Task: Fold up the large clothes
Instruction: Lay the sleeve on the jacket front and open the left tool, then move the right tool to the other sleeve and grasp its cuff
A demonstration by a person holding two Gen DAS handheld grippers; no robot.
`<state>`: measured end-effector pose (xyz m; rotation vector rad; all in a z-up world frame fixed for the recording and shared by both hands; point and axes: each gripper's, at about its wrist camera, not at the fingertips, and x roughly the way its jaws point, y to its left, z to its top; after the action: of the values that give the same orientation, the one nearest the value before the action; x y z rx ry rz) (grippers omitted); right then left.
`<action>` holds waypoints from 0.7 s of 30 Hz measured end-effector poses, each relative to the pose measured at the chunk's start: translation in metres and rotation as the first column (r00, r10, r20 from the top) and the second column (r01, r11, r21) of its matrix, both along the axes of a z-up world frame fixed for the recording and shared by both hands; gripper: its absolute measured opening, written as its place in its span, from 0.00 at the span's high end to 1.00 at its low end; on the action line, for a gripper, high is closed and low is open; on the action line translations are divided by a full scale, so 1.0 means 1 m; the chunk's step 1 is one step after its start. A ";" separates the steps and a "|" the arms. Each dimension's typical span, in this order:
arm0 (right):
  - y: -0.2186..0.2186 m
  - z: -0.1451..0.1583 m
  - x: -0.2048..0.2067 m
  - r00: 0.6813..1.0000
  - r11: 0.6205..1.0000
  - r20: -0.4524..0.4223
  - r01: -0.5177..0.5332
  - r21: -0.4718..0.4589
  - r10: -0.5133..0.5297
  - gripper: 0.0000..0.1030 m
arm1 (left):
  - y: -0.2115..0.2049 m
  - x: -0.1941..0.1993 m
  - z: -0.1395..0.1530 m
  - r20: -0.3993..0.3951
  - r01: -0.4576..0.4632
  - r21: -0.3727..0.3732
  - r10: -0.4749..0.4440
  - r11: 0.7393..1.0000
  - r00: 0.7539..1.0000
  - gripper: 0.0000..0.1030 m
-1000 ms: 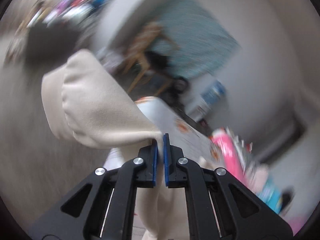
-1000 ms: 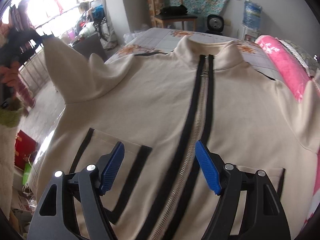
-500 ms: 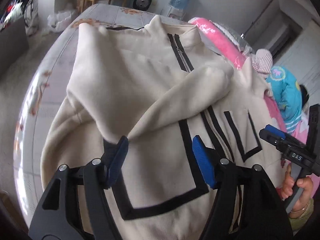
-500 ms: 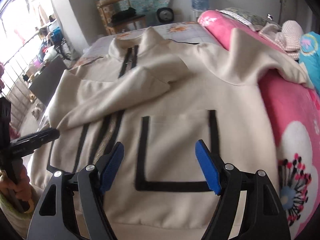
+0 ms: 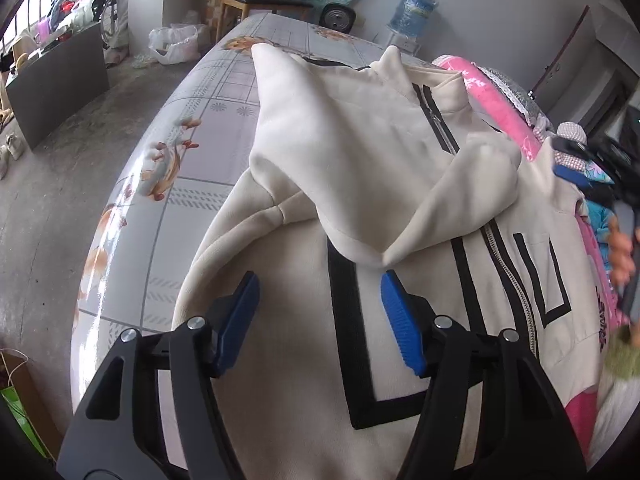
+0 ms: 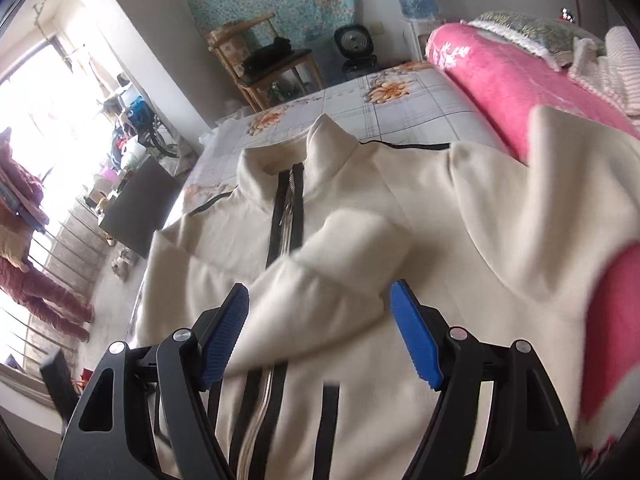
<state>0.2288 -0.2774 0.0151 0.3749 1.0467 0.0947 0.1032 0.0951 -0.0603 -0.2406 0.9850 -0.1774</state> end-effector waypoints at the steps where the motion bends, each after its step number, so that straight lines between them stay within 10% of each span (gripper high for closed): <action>1: 0.000 -0.009 0.018 1.000 1.000 -0.028 -0.008 -0.021 0.007 0.30 | 0.000 0.000 -0.001 0.002 -0.004 0.000 0.004 1.000 1.000 0.42; 7: 0.002 -0.062 0.072 0.983 0.998 -0.179 -0.049 -0.035 0.042 0.30 | 0.001 0.000 -0.002 0.012 -0.013 -0.006 0.013 1.000 1.000 0.42; 9: 0.004 -0.063 0.065 0.979 0.997 -0.186 -0.080 0.000 0.078 0.44 | 0.003 0.000 -0.002 0.011 -0.010 -0.017 0.011 1.000 1.000 0.42; 17: 0.013 -0.004 -0.056 0.951 0.948 0.035 -0.309 0.081 0.307 0.63 | 0.012 0.003 -0.002 -0.002 -0.012 -0.076 0.012 0.997 1.000 0.43; 21: 0.016 -0.008 -0.121 0.930 0.930 -0.005 -0.366 0.019 0.367 0.63 | 0.012 0.003 -0.002 -0.001 -0.009 -0.085 0.009 0.996 1.000 0.43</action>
<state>0.1078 -0.2609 0.0072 0.1913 1.1162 0.4386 0.1062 0.1074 -0.0622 -0.3229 0.9782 -0.2114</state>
